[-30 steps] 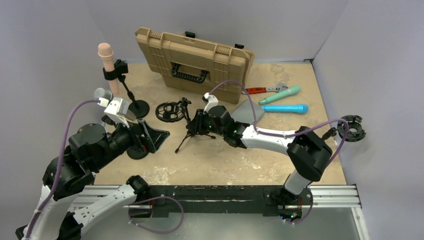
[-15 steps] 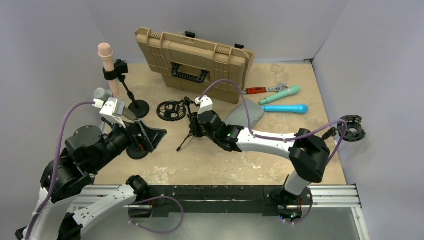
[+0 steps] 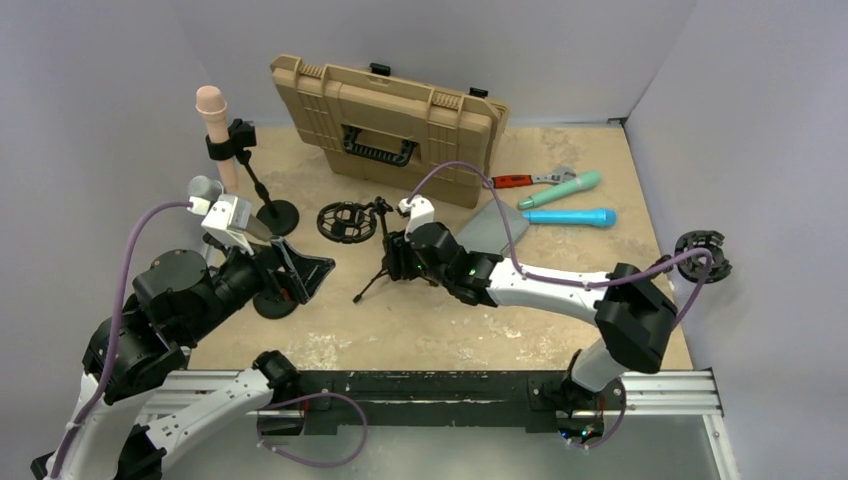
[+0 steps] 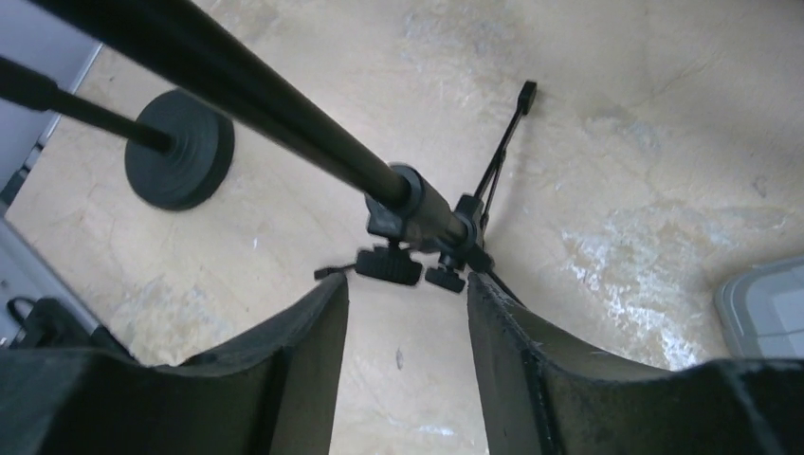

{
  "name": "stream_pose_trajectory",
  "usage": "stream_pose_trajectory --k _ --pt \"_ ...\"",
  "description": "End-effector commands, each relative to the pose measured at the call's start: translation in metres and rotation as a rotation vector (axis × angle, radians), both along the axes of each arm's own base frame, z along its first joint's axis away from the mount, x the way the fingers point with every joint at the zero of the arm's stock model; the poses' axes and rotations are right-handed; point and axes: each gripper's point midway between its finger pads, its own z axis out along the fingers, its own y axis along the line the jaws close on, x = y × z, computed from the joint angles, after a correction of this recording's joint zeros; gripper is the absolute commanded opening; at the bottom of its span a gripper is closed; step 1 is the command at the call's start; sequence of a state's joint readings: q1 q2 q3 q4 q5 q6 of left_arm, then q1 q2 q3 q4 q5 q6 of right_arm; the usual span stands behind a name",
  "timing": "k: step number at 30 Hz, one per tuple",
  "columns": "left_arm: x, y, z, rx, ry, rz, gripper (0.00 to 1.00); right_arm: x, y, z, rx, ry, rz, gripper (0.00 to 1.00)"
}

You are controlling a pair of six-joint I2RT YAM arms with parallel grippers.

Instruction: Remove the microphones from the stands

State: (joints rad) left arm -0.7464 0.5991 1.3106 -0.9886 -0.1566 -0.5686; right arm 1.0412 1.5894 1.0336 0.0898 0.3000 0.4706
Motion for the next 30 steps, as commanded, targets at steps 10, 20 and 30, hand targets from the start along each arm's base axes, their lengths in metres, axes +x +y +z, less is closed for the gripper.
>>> stream_pose_trajectory --k 10,20,30 --pt "0.001 -0.003 0.004 -0.046 -0.005 0.002 0.98 -0.023 -0.01 0.05 0.474 0.229 0.255 0.59" --pt "-0.003 -0.004 0.006 -0.057 -0.004 -0.013 0.98 -0.012 0.008 0.048 0.592 0.335 0.283 0.44" --pt "-0.004 -0.001 0.002 -0.054 0.0 -0.003 0.98 0.008 0.005 0.033 0.51 0.299 0.192 0.4"
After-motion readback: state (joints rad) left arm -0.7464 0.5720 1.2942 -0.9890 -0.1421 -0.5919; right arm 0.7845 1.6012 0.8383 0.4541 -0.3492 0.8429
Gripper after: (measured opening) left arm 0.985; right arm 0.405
